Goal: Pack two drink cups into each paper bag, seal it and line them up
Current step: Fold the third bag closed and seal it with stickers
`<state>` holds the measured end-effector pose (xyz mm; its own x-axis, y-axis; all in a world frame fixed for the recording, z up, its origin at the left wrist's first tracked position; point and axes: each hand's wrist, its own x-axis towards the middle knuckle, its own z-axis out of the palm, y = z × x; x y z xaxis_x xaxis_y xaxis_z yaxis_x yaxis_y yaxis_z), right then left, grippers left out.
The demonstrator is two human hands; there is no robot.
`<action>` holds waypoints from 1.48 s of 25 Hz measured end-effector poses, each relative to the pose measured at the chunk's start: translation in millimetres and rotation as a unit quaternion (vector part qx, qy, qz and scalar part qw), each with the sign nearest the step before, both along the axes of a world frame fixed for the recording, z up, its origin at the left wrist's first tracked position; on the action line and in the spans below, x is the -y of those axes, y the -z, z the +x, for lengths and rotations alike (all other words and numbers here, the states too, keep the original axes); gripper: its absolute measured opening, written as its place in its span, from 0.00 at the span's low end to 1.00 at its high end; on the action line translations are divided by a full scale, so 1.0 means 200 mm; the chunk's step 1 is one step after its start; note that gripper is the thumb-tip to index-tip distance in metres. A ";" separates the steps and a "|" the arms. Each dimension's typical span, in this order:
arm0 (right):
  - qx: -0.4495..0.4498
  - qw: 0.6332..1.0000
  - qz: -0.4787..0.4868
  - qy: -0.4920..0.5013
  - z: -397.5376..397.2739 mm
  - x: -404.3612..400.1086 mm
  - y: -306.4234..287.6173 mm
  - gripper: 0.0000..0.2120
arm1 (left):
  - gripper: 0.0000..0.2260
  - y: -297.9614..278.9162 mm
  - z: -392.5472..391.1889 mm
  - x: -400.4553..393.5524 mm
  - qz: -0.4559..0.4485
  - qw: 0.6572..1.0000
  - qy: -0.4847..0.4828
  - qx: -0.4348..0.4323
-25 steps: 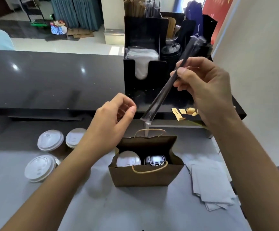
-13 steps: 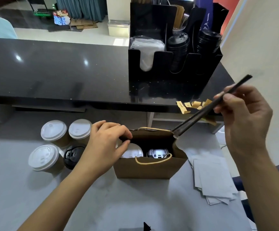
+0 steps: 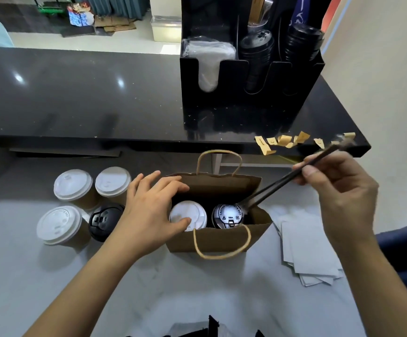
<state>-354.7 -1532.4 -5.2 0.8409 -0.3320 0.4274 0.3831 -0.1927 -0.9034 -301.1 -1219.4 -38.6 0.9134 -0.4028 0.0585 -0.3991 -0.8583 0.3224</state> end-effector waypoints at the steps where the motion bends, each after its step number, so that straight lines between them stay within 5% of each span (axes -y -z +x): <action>1: -0.003 1.000 -0.021 -0.015 0.00 -0.03 0.02 0.05 | 0.31 0.01 0.00 -0.01 0.011 1.000 0.006 -0.019; 9: -0.014 0.965 -0.246 -0.093 0.08 -0.24 0.07 0.07 | 0.49 0.03 0.00 -0.03 -0.010 0.997 0.020 -0.075; 16: -0.120 0.828 -0.528 -0.148 0.22 -0.43 0.14 0.11 | 0.52 0.04 0.01 -0.02 -0.044 0.995 0.010 -0.087; 20: -0.189 0.766 -0.594 -0.159 0.31 -0.51 0.16 0.14 | 0.52 0.05 0.01 -0.02 -0.059 0.994 0.011 -0.088; 29: -0.238 0.760 -0.586 -0.151 0.35 -0.51 0.14 0.15 | 0.52 0.07 0.01 -0.01 -0.072 0.993 0.012 -0.094; 37: -0.202 0.823 -0.517 -0.121 0.27 -0.42 0.11 0.12 | 0.52 0.08 0.02 -0.01 -0.082 0.992 0.010 -0.096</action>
